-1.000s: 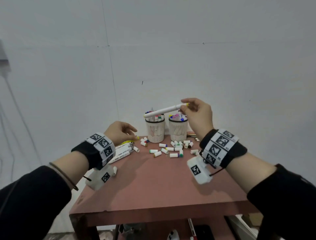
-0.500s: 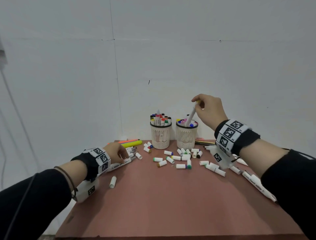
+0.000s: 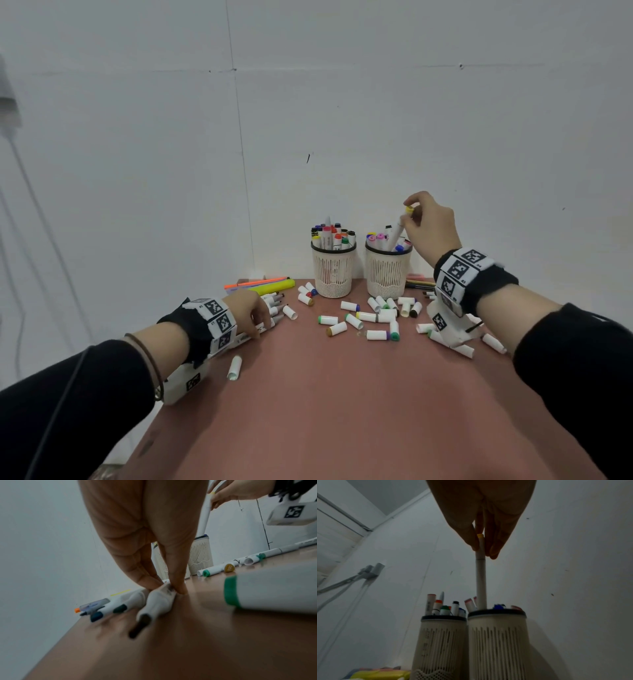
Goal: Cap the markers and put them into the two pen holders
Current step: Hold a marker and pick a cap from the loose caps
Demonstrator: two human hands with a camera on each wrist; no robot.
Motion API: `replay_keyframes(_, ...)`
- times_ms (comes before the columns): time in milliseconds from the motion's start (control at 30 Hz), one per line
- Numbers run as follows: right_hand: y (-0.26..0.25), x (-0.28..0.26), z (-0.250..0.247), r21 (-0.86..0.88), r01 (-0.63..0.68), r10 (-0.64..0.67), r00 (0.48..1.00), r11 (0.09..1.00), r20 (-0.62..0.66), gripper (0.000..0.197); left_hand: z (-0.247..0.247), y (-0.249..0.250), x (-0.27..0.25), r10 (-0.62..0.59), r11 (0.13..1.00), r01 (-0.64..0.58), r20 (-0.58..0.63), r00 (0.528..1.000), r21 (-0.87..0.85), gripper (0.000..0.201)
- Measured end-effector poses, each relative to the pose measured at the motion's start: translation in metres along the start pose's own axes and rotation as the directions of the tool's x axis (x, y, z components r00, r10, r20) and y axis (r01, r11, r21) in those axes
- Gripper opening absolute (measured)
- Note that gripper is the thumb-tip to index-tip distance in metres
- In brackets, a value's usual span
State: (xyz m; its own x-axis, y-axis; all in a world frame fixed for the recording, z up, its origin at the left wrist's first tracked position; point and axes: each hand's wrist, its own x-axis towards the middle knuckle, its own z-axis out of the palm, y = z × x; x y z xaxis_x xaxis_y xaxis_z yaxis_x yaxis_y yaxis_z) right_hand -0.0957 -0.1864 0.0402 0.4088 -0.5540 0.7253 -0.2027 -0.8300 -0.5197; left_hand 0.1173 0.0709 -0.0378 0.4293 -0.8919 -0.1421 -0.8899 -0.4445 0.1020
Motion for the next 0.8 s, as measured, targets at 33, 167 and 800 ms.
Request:
replay_keyframes(33,0.004,0.001,0.002,0.000,-0.010,0.010,1.000,1.000,-0.010,0.018,0.000,0.003,-0.001,0.014,1.000,-0.014,-0.005,1.000,0.020,0.028)
replay_keyframes(167,0.018,0.001,0.013,-0.016,-0.049,0.049,0.999,0.999,0.008,0.017,-0.009,0.013,-0.010,0.068,0.998,-0.067,-0.137,0.988,0.006,0.022)
replay_keyframes(800,0.022,-0.012,0.007,-0.318,0.008,0.085,0.957,0.948,0.276,0.036,-0.052,0.078,-0.077,-0.131,0.594,-0.320,-0.481,0.867,-0.738,0.020)
